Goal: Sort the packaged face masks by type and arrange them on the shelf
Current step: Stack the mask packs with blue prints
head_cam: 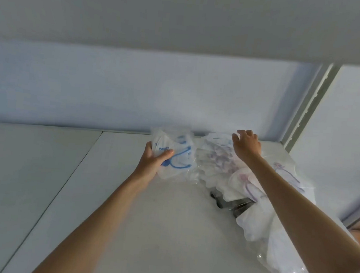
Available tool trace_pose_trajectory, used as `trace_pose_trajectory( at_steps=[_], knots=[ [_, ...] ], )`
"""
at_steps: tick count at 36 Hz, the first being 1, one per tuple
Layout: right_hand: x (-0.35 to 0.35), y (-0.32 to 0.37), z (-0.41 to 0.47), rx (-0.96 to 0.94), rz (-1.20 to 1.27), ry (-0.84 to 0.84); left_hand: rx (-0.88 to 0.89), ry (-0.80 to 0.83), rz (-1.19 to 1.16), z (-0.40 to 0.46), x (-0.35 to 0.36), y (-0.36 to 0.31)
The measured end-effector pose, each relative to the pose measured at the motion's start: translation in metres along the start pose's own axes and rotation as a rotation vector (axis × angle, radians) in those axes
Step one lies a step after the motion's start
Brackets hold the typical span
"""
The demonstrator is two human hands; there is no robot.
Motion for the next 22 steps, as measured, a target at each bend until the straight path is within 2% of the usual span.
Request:
trace_pose_trajectory(
  at_steps=[2,4,9,12,15,17,19,22],
  knots=[
    [0.005,-0.016,0.011,0.023,-0.163,0.17,0.001,-0.014,0.0,0.0,-0.003,0.0],
    [0.01,-0.022,0.01,0.012,-0.239,0.269,-0.002,-0.032,0.004,0.0,-0.006,0.0],
    [0.007,-0.02,-0.013,-0.098,-0.159,0.231,0.014,-0.061,0.028,0.004,-0.011,0.0],
    [0.002,-0.026,-0.029,-0.25,-0.044,0.247,0.027,-0.061,0.032,0.004,-0.012,-0.002],
    [-0.004,-0.035,-0.038,-0.3,0.072,0.212,0.036,-0.054,0.026,0.004,-0.011,-0.003],
    [-0.012,-0.042,-0.039,-0.231,0.04,0.049,0.04,-0.049,0.012,0.003,-0.009,-0.004],
    [-0.017,-0.05,-0.041,-0.1,-0.111,-0.057,0.048,-0.037,0.001,0.002,-0.007,-0.004],
    [-0.013,-0.054,-0.048,0.065,-0.375,0.097,0.044,-0.024,0.009,-0.001,-0.006,-0.002]
  ],
)
Point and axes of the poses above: each hand's wrist, its own z-axis towards the middle knuckle, its own x-axis out of the palm, y = z × x, the point moved 3 cm from there along z, towards the middle knuckle, and after that the axes turned 8 degrees about y, right-handed, at the moved point
